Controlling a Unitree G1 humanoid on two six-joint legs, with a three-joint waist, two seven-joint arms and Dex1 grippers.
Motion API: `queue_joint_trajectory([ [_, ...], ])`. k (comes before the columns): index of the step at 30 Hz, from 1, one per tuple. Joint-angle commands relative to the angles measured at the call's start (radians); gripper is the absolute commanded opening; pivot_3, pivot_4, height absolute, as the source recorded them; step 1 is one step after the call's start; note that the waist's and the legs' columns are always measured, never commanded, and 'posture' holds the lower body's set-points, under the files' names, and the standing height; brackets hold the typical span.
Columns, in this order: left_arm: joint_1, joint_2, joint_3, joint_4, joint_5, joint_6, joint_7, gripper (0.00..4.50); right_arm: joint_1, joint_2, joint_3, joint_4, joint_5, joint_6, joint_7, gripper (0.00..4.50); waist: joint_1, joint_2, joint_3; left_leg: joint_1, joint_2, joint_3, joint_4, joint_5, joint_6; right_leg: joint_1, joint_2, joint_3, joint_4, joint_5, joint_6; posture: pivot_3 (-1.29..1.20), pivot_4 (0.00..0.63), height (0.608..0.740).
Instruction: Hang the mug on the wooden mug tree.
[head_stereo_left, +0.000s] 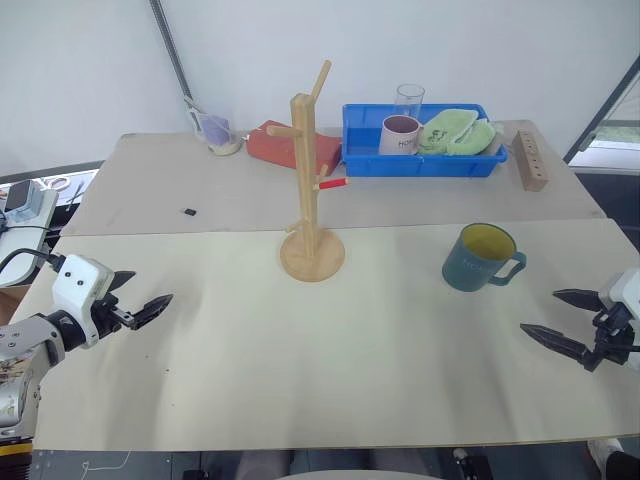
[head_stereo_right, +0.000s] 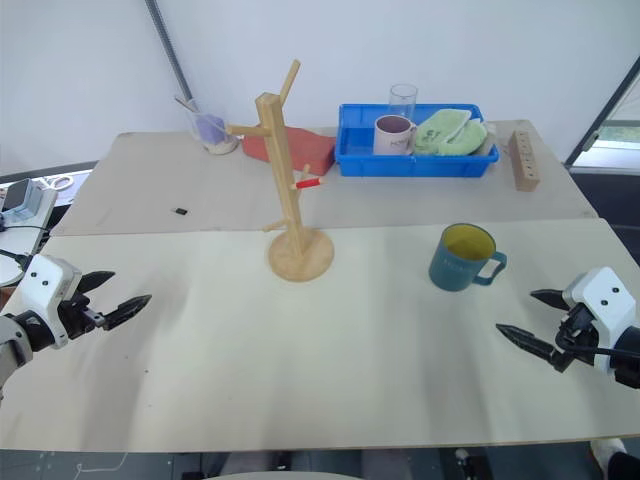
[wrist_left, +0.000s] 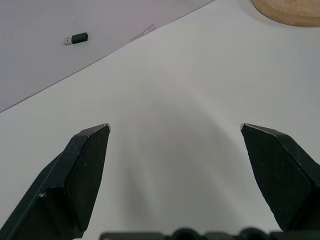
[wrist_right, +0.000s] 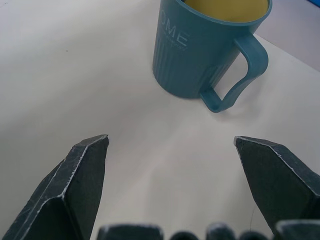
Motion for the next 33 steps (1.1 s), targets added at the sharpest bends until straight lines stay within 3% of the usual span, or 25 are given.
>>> queue_joint_trajectory([
  [1, -0.009, 0.012, 0.013, -0.018, 0.009, -0.037, -0.008, 4.5, -0.016, 0.01, -0.003, -0.03, -0.004, -0.018, -0.017, 4.44, 0.0, 0.0, 0.0, 0.0, 0.0, 0.0, 0.0, 0.0, 0.0, 0.0, 0.0, 0.0, 0.0, 0.0, 0.0, 0.0, 0.15, 0.721],
  [6, -0.016, 0.018, 0.029, 0.018, -0.036, -0.1, -0.119, 4.5, -0.056, 0.042, 0.003, -0.038, -0.002, 0.004, -0.071, 4.44, -0.001, 0.0, 0.0, 0.0, 0.0, 0.0, 0.0, 0.0, 0.0, 0.0, 0.0, 0.0, 0.0, 0.0, 0.0, 0.0, 0.15, 0.721],
  [11, 0.003, 0.019, 0.024, -0.049, -0.111, -0.046, -0.195, 4.5, -0.056, 0.058, 0.004, -0.053, -0.002, 0.009, -0.101, 4.44, 0.0, 0.0, 0.0, 0.0, 0.0, 0.001, 0.0, 0.0, 0.0, 0.0, 0.0, 0.0, 0.0, 0.0, 0.0, 0.0, 0.15, 0.721],
  [17, -0.068, 0.025, -0.093, -0.199, -0.194, 0.027, -0.28, 4.5, -0.02, 0.128, -0.003, -0.112, -0.036, -0.021, -0.183, 4.44, 0.006, 0.0, 0.0, -0.001, 0.0, 0.002, 0.0, 0.0, 0.0, 0.001, 0.0, 0.0, 0.001, 0.0, 0.0, 0.0, 0.15, 0.721],
  [25, -0.364, -0.042, -0.335, -0.417, -0.355, 0.17, -0.33, 4.5, 0.016, 0.373, -0.005, -0.244, -0.144, -0.097, -0.47, 4.44, -0.001, 0.001, -0.001, -0.002, 0.0, 0.003, 0.001, 0.0, 0.0, 0.003, 0.001, 0.001, 0.001, 0.002, 0.003, 0.0, 0.15, 0.721],
  [29, -0.505, -0.121, -0.45, -0.386, -0.346, 0.165, -0.361, 4.5, -0.011, 0.523, 0.048, -0.285, -0.185, -0.031, -0.646, 4.44, -0.005, 0.001, -0.002, -0.001, 0.0, 0.0, 0.002, 0.001, 0.001, 0.003, 0.005, 0.002, 0.003, 0.003, 0.005, 0.0, 0.15, 0.721],
  [33, -0.573, -0.195, -0.53, -0.34, -0.317, 0.146, -0.381, 4.5, -0.053, 0.579, 0.073, -0.254, -0.192, 0.003, -0.716, 4.44, -0.011, 0.005, -0.004, -0.001, 0.0, -0.004, 0.006, 0.001, 0.001, 0.003, 0.008, 0.005, 0.003, 0.003, 0.005, 0.0, 0.15, 0.721],
])
